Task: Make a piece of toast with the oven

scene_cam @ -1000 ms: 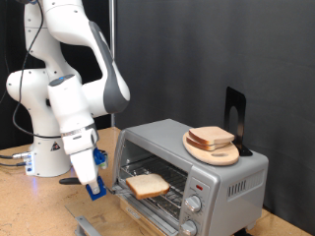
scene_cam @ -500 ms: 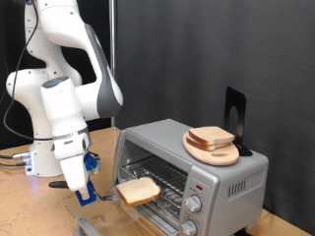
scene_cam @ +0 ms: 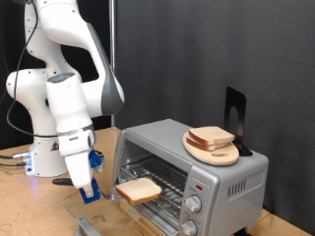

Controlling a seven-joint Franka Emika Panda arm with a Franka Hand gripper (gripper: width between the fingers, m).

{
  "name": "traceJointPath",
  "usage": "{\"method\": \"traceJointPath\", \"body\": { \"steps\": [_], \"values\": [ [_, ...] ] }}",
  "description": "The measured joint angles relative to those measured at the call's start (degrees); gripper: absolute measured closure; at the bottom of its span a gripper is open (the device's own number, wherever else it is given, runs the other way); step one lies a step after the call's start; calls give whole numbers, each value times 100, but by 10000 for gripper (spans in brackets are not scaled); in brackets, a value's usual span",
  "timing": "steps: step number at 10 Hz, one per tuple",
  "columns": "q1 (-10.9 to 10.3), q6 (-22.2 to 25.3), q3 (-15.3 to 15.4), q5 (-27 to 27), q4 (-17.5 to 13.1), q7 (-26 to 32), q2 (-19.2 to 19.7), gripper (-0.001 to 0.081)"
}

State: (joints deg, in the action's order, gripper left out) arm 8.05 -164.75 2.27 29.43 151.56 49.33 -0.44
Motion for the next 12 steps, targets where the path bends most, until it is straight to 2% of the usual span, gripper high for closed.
{"method": "traceJointPath", "body": {
  "steps": [3,7,12],
  "values": [
    [-36,75,128,-125,-52,-221,-66,441],
    [-36,159,200,-653,0,-733,-118,441],
    [-32,150,222,-1537,230,-1662,-116,441]
  ]
}}
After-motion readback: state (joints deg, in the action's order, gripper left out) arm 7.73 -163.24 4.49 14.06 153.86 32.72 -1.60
